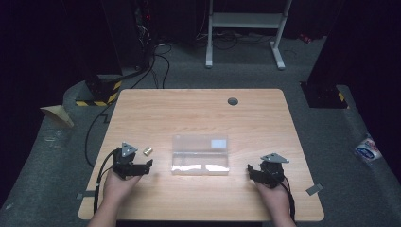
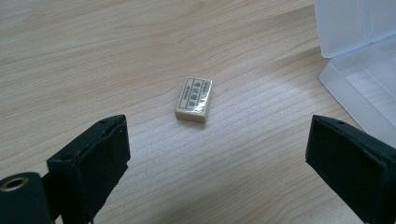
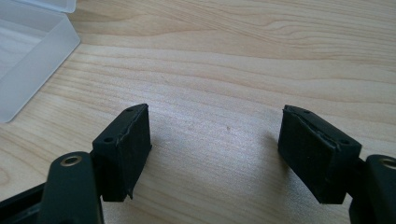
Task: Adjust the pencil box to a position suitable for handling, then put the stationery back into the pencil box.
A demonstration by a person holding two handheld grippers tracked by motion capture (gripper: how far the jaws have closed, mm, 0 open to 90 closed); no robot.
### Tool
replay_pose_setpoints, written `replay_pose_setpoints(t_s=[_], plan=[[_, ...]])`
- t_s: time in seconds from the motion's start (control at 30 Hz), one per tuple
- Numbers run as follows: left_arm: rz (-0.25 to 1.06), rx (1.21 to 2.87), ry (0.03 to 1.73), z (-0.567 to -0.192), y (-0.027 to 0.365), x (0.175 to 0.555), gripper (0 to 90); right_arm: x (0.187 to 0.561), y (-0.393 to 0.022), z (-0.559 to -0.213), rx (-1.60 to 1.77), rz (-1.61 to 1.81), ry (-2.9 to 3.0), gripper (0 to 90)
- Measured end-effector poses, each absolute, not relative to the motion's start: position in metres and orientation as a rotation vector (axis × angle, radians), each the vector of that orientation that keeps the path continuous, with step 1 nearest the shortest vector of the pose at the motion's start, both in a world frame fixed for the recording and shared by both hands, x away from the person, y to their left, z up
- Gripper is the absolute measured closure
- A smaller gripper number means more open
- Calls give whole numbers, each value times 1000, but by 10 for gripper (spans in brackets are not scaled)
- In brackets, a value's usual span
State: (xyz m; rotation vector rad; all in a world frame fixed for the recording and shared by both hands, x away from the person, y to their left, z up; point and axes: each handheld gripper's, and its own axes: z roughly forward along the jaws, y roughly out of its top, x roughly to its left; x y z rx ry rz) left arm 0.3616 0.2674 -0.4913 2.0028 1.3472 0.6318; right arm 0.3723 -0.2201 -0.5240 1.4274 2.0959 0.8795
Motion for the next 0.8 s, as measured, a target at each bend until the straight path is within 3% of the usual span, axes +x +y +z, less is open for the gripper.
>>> replay_pose_setpoints(t_s=[0.8], plan=[[569,1993,1357,-507,265,405,198,372,-220,-524,1425,877,2098,257]])
